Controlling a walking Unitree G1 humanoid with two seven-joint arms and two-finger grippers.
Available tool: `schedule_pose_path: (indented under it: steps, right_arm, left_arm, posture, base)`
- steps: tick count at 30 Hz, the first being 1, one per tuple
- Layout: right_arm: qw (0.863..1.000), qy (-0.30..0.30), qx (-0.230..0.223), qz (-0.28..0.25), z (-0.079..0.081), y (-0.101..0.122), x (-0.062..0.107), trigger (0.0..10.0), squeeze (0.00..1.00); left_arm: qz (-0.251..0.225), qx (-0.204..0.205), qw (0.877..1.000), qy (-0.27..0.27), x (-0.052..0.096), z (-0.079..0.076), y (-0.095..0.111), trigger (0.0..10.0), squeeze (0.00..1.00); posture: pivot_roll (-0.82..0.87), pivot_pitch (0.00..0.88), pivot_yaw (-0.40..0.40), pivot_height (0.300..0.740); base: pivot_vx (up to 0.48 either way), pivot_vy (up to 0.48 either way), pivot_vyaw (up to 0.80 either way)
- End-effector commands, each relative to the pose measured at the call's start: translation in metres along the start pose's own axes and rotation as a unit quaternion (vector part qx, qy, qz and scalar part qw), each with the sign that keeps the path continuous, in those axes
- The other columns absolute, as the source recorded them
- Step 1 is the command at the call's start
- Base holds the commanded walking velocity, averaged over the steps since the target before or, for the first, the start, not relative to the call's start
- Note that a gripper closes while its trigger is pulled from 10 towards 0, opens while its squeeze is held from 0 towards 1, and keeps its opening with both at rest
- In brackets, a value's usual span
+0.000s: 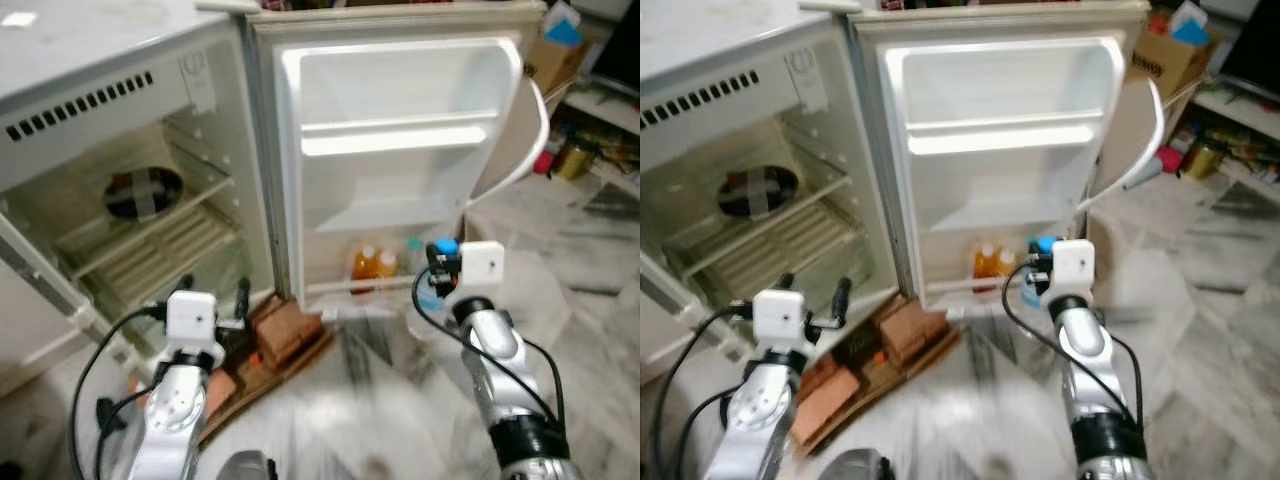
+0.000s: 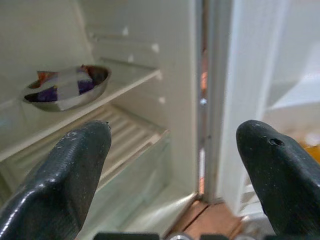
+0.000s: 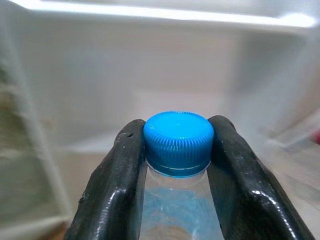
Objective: Restocking fridge
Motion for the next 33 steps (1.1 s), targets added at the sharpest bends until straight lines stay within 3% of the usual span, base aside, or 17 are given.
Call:
schedule_pose_path:
  steps: [1,12,14,24,33]
  right_arm:
    - [1.000,-0.019,0.010,-0.004,-0.016,0.002,0.002,10.0,0.00]
    - [1.000,-0.019,0.006,-0.004,-0.017,0.002,0.002,10.0,0.00]
    - [1.000,-0.028,-0.013,-0.001,-0.018,0.003,0.001,10.0,0.00]
    - [1.000,-0.025,-0.016,-0.007,-0.016,0.006,0.000,10.0,0.00]
    - [1.000,-0.014,0.006,-0.019,-0.010,0.011,0.000,10.0,0.00]
  left_arm:
    - [-0.004,0.008,1.000,-0.010,-0.001,-0.009,0.003,10.0,0.00]
    - [0.008,0.013,1.000,-0.005,-0.001,-0.008,-0.003,10.0,0.00]
    - [0.012,0.012,1.000,-0.004,-0.001,-0.008,-0.005,10.0,0.00]
    - [0.017,-0.004,1.000,0.006,0.001,-0.006,-0.008,10.0,0.00]
    - [0.035,0.007,0.999,-0.003,0.003,-0.011,-0.017,10.0,0.00]
  posture:
    - [0.10,0.031,-0.023,0.740]
    - [0.09,0.025,-0.020,0.740]
    - [0.09,0.026,-0.021,0.740]
    - [0.10,0.023,-0.020,0.740]
    - [0.08,0.005,-0.016,0.740]
  base:
    - [0.386,0.281,0.00]
    - [0.312,0.339,0.00]
    - [0.000,0.000,0.00]
    - [0.000,0.000,0.00]
    - [0.000,0.000,0.00]
Point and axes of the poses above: a point about 5 cm out from each wrist's last joint towards the gripper, its own x axis pointing back from the gripper into the wrist, its own y axis along the axis of the wrist's last joint, z = x × y, the point moved 6 cm from there along -x, pointing out of the wrist towards the gripper, and after that the axes turned 2 degrees about x, right-handed, at the moved point
